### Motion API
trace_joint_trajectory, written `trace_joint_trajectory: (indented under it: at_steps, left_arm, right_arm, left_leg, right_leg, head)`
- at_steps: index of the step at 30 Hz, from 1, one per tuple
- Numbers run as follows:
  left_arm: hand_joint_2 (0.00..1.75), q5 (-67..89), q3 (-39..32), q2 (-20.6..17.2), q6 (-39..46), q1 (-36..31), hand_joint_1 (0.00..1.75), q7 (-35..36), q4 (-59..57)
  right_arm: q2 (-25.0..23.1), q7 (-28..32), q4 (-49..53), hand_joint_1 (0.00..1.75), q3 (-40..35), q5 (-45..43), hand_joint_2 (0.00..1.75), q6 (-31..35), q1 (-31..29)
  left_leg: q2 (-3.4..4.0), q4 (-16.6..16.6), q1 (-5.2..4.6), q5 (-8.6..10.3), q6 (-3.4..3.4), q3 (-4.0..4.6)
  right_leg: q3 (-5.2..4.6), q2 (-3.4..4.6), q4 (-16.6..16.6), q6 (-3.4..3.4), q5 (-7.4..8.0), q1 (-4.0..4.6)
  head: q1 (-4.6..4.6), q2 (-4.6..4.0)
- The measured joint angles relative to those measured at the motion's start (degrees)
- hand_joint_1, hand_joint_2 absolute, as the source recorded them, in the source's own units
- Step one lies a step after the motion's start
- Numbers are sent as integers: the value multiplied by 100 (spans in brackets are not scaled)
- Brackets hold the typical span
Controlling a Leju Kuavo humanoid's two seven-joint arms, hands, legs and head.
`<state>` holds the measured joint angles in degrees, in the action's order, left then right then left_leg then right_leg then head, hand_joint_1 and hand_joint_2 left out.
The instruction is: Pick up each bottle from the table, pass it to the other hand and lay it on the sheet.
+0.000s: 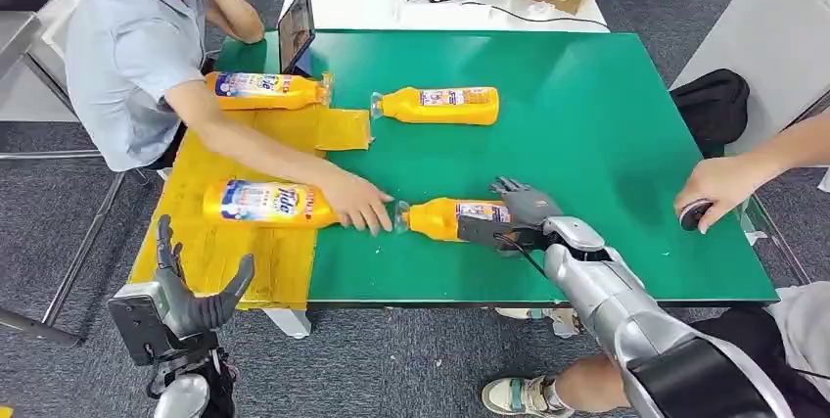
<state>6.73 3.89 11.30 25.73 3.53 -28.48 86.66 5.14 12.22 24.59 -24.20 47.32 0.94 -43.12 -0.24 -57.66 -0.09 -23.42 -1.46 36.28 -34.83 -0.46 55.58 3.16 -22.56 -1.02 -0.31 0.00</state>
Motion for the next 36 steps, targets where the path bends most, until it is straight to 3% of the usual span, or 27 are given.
trace_joint_trajectory:
  at_steps: [1,2,3,4,9,16,22,36]
  left_arm:
    - [175,0,0,-2,-2,-14,0,5,-20]
    - [175,-7,0,-7,-7,-28,0,11,-35]
    - [175,-7,0,-13,-15,-46,0,13,-64]
    - [175,-9,0,-22,-28,-67,0,20,-89]
    - [175,-9,0,-41,-96,-105,0,26,-173]
    - [175,-70,0,-66,-251,-84,0,15,-254]
    - [175,-290,2,-81,-629,-71,0,81,-254]
    - [175,-691,418,-149,-1821,108,0,129,-251]
  right_arm:
    - [0,-31,-33,0,0,-11,175,-52,-18]
    - [0,-64,-70,129,0,-9,175,-92,-39]
    - [-2,-112,-112,140,0,4,175,-136,-69]
    - [-7,-168,-157,169,0,39,175,-192,-106]
    - [-9,-173,-264,175,-83,140,175,-516,-231]
    - [46,799,-267,175,-81,-325,175,-134,-56]
    - [46,1186,-173,175,96,-815,175,-29,142]
    - [-282,2153,671,175,1213,-2779,175,-429,857]
  left_leg:
    - [-1,0,0,0,0,0]
    - [-1,0,0,0,0,0]
    - [-1,0,0,0,0,-1]
    - [-1,0,1,0,0,-1]
    - [-1,0,1,0,0,-7]
    - [3,0,1,-5,0,-19]
    - [10,2,8,-21,16,-58]
    - [3,2,8,-16,14,-49]
  right_leg:
    - [0,0,0,0,0,0]
    - [0,-1,0,0,0,0]
    - [1,-1,0,0,0,0]
    - [1,-1,0,0,0,1]
    - [4,0,0,-1,0,0]
    - [15,6,-1,-1,0,1]
    - [43,16,-3,-5,-4,6]
    - [49,12,0,-3,-4,5]
  head:
    - [-2,0]
    - [0,0]
    - [-2,-2]
    - [-2,0]
    - [-2,-2]
    - [0,-2]
    - [0,0]
    - [0,0]
